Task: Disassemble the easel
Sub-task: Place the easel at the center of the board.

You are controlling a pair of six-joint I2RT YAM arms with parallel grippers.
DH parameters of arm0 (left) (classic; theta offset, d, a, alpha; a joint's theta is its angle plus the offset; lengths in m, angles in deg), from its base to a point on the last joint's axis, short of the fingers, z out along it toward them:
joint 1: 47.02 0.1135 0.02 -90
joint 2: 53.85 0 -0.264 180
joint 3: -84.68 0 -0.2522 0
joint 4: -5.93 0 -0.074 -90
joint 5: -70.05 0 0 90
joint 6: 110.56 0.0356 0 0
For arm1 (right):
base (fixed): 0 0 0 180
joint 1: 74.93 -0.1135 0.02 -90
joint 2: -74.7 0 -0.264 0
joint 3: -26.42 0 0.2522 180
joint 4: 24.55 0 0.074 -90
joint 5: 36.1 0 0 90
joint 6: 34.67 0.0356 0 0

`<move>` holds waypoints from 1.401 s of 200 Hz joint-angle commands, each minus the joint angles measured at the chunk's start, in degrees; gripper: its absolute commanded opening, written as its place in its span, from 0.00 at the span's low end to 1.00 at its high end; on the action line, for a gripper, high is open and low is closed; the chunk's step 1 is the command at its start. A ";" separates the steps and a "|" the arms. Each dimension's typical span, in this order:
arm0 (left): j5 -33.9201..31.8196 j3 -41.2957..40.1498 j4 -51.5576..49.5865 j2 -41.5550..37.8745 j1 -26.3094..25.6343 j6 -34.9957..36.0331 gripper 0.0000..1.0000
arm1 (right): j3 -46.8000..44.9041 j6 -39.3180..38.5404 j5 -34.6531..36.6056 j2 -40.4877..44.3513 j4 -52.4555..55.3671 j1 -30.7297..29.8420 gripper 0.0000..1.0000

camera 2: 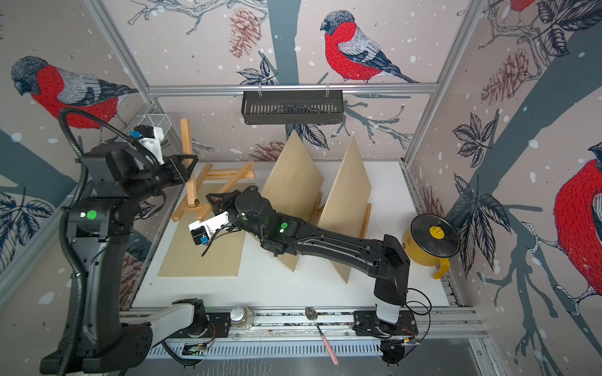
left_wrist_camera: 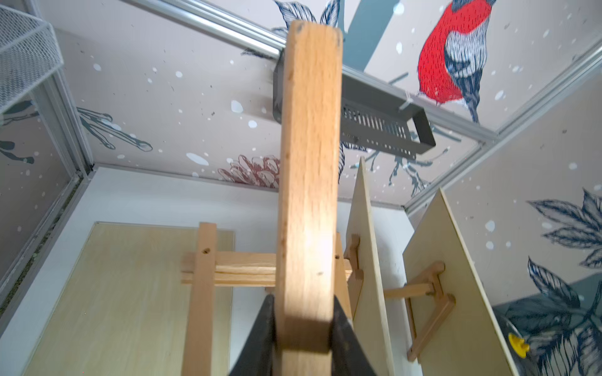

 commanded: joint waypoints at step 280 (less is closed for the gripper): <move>-16.30 -5.34 14.97 -5.00 0.19 2.35 0.56 | 19.26 45.66 -0.08 20.72 12.95 21.44 0.01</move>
